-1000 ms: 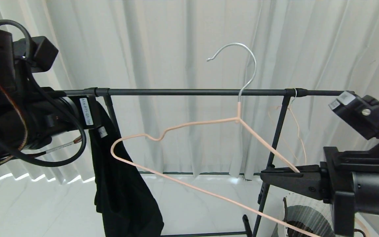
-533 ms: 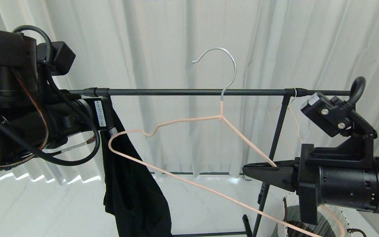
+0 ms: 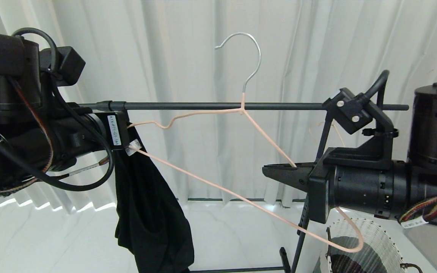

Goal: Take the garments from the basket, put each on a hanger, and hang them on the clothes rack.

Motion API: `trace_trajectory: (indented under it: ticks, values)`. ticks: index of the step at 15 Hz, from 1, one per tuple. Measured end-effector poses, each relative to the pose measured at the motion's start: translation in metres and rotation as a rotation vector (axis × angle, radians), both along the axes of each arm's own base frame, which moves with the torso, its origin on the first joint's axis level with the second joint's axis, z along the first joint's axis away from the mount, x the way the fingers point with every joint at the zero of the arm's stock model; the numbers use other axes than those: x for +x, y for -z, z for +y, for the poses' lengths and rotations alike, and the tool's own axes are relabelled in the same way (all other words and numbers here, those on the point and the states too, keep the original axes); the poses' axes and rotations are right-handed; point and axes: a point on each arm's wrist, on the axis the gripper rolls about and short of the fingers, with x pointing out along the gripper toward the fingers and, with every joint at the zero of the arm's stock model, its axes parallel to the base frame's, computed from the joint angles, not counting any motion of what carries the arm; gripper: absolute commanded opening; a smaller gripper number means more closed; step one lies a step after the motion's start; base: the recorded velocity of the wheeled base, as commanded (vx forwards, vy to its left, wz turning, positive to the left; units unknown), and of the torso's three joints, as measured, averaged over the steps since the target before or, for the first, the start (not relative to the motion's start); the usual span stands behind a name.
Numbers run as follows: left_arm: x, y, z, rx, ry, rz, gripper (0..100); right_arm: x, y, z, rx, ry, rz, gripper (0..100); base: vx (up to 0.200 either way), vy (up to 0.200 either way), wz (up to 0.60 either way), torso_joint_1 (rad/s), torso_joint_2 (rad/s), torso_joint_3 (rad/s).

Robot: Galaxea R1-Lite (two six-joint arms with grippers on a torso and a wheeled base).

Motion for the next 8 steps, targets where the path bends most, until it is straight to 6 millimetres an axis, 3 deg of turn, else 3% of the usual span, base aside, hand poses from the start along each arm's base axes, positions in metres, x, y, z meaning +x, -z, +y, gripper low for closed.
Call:
trace_trajectory:
  ticks: [8]
  values:
    - [-0.017, -0.003, -0.022, -0.009, 0.129, -0.013, 0, 0.003, 0.003, 0.023, -0.012, -0.041, 0.008, 0, 0.000, 0.000, 0.00, 0.000, 0.00, 0.000]
